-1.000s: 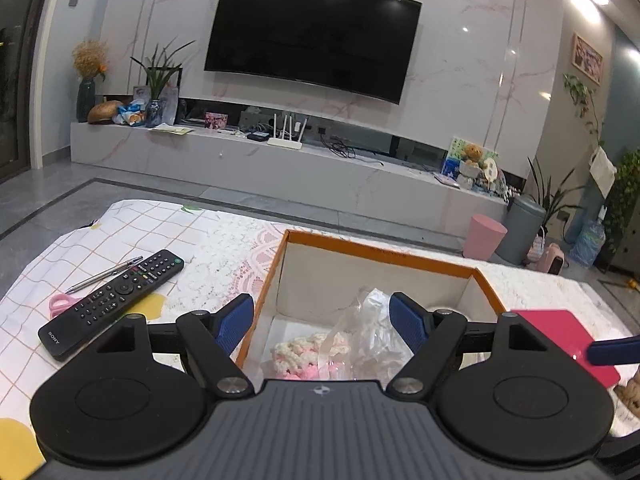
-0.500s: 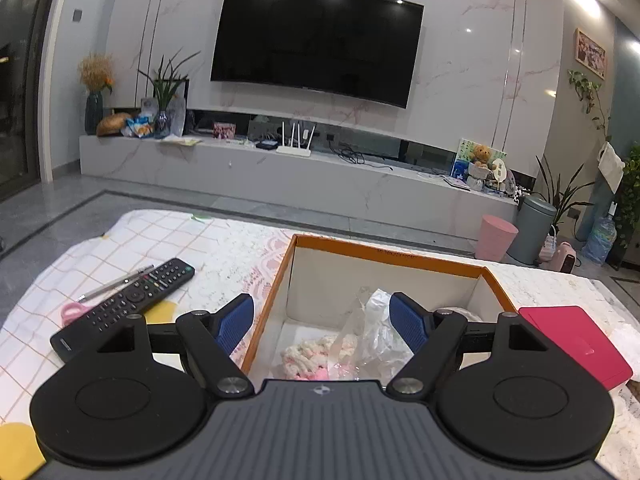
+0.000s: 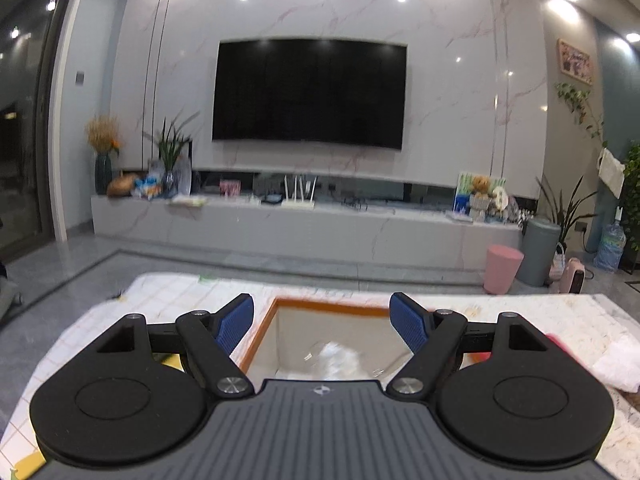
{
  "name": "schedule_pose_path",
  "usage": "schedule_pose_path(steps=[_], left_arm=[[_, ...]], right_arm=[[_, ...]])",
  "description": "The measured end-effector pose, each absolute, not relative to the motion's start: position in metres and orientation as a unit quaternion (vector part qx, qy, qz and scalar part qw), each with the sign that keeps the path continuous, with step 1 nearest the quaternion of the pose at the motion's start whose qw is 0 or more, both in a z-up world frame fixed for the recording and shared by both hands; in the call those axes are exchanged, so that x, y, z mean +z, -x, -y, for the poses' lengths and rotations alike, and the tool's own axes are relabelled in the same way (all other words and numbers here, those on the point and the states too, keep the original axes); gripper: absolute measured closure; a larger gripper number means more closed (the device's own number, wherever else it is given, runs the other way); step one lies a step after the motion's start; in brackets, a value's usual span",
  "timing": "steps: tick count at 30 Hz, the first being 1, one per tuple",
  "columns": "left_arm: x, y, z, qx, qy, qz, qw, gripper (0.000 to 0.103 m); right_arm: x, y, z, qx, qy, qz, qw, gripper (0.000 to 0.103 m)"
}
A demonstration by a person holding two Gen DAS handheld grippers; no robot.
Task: Organize soft objects
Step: 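Move both open grippers back toward the brown plush toy and white towel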
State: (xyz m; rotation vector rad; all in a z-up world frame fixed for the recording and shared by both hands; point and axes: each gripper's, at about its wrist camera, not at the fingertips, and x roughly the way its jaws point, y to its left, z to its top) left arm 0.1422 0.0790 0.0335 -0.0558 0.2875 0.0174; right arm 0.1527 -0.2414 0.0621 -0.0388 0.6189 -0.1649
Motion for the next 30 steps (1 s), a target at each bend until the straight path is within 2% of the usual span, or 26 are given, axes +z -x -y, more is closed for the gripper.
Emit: schedule_pose_path(steps=[6,13,24,30], left_arm=[[0.042,-0.132,-0.035,-0.032,0.007,-0.134,0.99,0.011],[0.031,-0.124,0.012,-0.15,-0.012,-0.143,0.978,0.01],[0.009,-0.112,0.059,-0.226,-0.061,-0.159,0.959,0.01],[0.002,-0.111,0.063,-0.238,-0.068,-0.17,0.954,0.01]], right_arm=[[0.032,-0.157,0.308,-0.132,-0.052,-0.344,0.928,0.011],[-0.034,-0.174,0.344,-0.144,-0.153,-0.408,0.889,0.012],[-0.078,-0.21,0.329,-0.124,-0.1,-0.456,0.875,0.012],[-0.094,-0.221,0.343,-0.123,-0.166,-0.464,0.861,0.01]])
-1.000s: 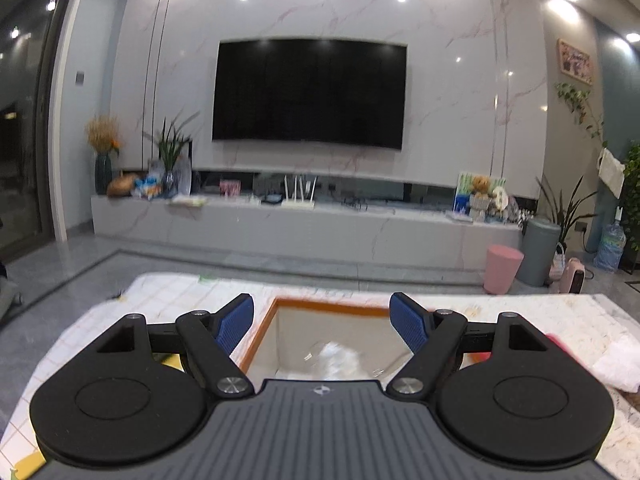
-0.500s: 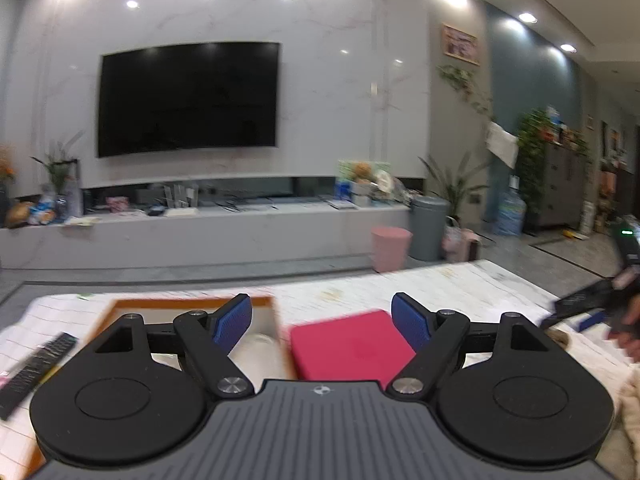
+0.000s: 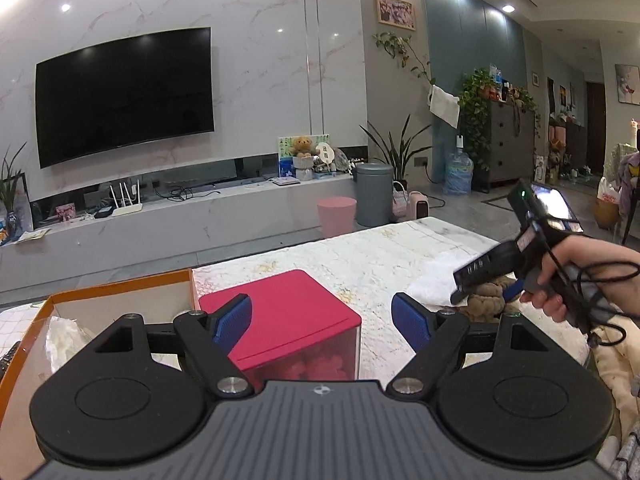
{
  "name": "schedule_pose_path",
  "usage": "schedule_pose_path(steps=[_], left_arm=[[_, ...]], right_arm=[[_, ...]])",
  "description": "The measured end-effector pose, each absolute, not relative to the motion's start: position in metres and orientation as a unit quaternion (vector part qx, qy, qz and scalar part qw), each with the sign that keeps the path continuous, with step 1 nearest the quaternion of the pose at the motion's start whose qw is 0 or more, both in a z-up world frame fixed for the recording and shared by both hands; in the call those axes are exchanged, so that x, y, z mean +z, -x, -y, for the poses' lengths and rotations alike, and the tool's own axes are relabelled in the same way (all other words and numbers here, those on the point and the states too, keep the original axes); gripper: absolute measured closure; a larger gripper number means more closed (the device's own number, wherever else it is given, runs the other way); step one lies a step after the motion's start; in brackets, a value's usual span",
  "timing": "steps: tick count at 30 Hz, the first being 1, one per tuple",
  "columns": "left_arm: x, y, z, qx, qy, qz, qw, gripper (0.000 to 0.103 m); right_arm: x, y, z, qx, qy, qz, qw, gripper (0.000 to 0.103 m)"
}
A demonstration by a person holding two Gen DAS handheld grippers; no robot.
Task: Organize soft objects
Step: 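Move both open grippers back toward the brown plush toy and white towel, then grasp the brown plush toy with the right gripper while the left gripper grasps the white towel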
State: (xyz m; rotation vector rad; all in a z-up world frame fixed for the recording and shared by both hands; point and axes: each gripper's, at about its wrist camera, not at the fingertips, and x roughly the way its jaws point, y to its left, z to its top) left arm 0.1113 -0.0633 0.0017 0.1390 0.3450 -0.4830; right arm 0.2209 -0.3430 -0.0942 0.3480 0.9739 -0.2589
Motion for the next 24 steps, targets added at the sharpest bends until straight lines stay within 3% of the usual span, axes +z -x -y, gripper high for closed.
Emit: schedule_pose_path(steps=[8,9,10,11,14,18,24], left_arm=[[-0.003,-0.108,0.063,-0.243,-0.055,-0.183,0.951,0.01],[-0.004,-0.108,0.063,-0.242,-0.057,-0.185,0.951,0.01],[-0.005,-0.108,0.063,-0.24,-0.058,-0.187,0.951,0.01],[-0.006,-0.107,0.064,-0.239,-0.059,-0.189,0.951,0.01],[-0.011,-0.105,0.063,-0.241,-0.06,-0.196,0.949,0.01],[-0.015,-0.104,0.065,-0.237,-0.072,-0.202,0.948,0.01],[-0.016,-0.102,0.069,-0.241,-0.082,-0.2,0.946,0.01]], right_arm=[[-0.09,-0.219,0.362,-0.159,-0.272,-0.431,0.846,0.007],[-0.091,-0.22,0.362,-0.177,-0.279,-0.421,0.845,0.01],[-0.093,-0.219,0.36,-0.199,-0.281,-0.407,0.846,0.022],[-0.094,-0.22,0.357,-0.218,-0.267,-0.402,0.848,0.026],[-0.096,-0.223,0.348,-0.216,-0.219,-0.408,0.86,0.033],[-0.09,-0.215,0.356,-0.198,-0.234,-0.408,0.86,0.052],[-0.055,-0.191,0.356,-0.164,-0.217,-0.351,0.896,0.055]])
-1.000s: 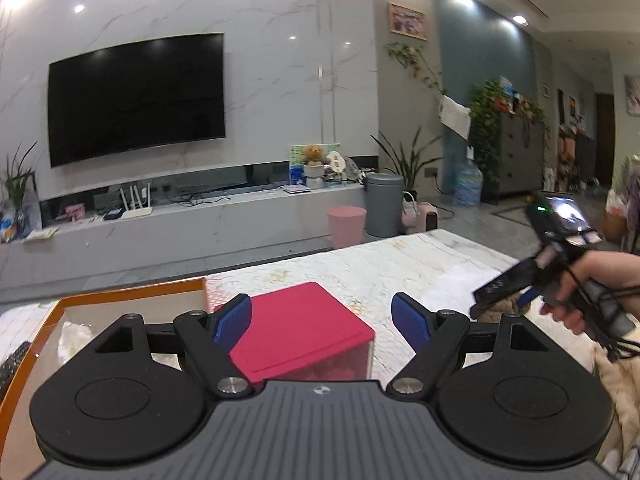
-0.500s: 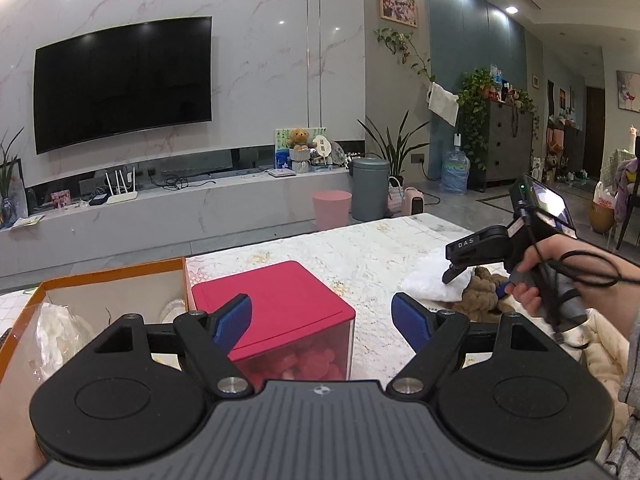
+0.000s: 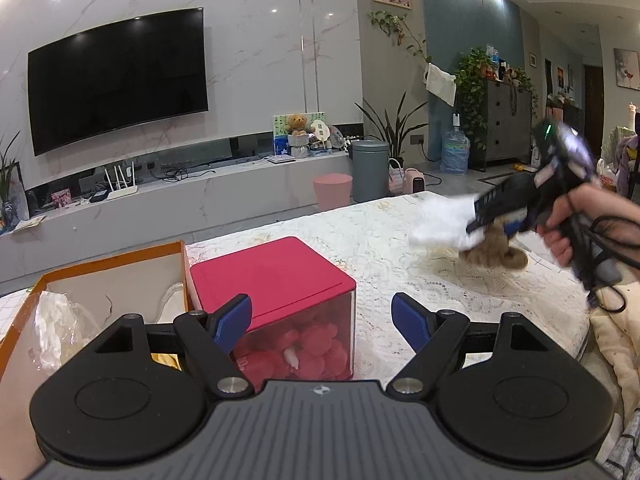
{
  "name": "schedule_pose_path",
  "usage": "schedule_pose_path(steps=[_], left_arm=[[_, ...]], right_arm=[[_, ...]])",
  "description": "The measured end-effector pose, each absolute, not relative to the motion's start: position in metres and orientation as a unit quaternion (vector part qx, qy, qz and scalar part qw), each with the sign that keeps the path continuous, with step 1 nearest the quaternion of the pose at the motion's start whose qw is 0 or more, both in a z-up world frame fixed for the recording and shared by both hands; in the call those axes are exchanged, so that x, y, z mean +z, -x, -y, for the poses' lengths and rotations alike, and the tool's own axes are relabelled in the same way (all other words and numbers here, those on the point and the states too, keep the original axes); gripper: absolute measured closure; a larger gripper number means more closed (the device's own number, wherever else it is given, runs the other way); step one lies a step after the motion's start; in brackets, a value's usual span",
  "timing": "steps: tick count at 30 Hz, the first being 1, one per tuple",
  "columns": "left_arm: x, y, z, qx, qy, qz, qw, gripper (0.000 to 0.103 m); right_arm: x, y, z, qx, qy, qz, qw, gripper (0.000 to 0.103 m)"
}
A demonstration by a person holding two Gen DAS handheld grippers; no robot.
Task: Organize soft objects
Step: 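Grasp the brown plush toy with the right gripper while the left gripper grasps the white towel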
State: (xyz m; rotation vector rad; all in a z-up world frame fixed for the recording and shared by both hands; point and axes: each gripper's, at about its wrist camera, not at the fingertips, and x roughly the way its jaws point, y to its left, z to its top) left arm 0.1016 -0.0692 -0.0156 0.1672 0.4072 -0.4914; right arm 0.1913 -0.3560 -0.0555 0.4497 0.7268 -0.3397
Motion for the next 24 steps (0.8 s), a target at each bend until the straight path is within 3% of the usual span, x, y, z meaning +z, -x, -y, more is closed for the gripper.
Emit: schedule_pose_path(steps=[6,13,24], left_arm=[[-0.021,-0.099,0.074,-0.242,-0.092,-0.205,0.944,0.01],[-0.024,-0.09,0.084,-0.254,-0.113,-0.201,0.939,0.01],[-0.039,-0.089,0.097,-0.276,-0.14,-0.215,0.926,0.01]], right_arm=[[-0.015,-0.171,0.325,-0.084,-0.183,-0.347,0.916,0.054],[-0.077,-0.196,0.25,0.03,-0.113,-0.481,0.869,0.055],[-0.078,-0.187,0.28,-0.011,-0.084,-0.497,0.864,0.054]])
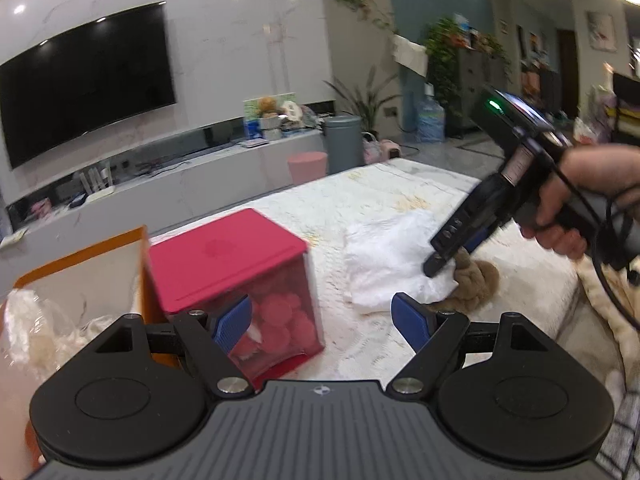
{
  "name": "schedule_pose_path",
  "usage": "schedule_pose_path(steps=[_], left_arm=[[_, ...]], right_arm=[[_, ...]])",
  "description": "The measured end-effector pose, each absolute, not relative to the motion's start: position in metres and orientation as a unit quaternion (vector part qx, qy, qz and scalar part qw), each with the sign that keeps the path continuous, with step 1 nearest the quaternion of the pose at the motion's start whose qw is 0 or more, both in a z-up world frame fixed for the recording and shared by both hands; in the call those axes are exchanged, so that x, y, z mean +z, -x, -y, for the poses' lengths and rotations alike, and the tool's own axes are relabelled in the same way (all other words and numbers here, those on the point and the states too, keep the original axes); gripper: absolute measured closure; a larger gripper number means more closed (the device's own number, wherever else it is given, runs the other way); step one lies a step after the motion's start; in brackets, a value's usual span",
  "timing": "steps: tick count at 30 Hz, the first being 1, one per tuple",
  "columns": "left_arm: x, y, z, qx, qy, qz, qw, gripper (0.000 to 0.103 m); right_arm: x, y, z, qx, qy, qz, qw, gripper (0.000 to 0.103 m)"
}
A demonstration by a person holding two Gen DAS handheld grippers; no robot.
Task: Organize soft objects
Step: 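Grasp the brown plush toy with the right gripper while the left gripper grasps the white towel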
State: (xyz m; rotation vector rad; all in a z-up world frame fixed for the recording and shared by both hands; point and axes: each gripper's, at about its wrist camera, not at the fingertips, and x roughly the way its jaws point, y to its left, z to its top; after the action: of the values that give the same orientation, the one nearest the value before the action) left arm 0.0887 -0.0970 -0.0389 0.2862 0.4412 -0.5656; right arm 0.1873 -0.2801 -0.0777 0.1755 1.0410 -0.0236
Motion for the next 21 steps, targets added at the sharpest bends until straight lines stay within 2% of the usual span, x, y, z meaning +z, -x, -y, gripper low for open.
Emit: schedule_pose_path(steps=[2,3,5,7,9,11,17,19,21], left_arm=[[-0.045,-0.086,0.108,-0.289,-0.166,-0.212,0.919,0.01],[-0.048,-0.087,0.117,-0.293,-0.182,-0.212,0.914,0.01],[-0.054,-0.088,0.134,-0.291,-0.206,-0.215,0.909,0.01],[-0.06,-0.091,0.151,-0.291,-0.229,-0.21,0.905,0.01],[-0.068,-0.093,0.163,-0.309,-0.243,-0.205,0.896,0.01],[-0.081,-0.095,0.175,-0.324,-0.261,-0.201,0.887,0.01],[-0.128,-0.117,0.211,-0.329,-0.341,-0.214,0.854,0.013],[-0.135,-0.125,0.215,-0.32,-0.344,-0.217,0.856,0.02],[-0.137,-0.131,0.218,-0.312,-0.334,-0.211,0.864,0.023]], right_arm=[[-0.077,-0.185,0.273,0.007,-0.056,-0.504,0.862,0.049],[-0.076,-0.186,0.269,0.012,-0.047,-0.506,0.861,0.044],[-0.076,-0.187,0.27,0.011,-0.058,-0.51,0.858,0.042],[-0.073,-0.185,0.276,0.013,-0.072,-0.518,0.852,0.029],[-0.065,-0.177,0.28,0.024,-0.048,-0.518,0.854,0.022],[-0.052,-0.167,0.283,0.022,-0.023,-0.494,0.869,0.02],[-0.04,-0.164,0.301,-0.006,-0.041,-0.475,0.879,0.019],[-0.044,-0.166,0.3,0.0,-0.04,-0.476,0.879,0.019],[-0.046,-0.167,0.297,0.006,-0.034,-0.477,0.878,0.019]])
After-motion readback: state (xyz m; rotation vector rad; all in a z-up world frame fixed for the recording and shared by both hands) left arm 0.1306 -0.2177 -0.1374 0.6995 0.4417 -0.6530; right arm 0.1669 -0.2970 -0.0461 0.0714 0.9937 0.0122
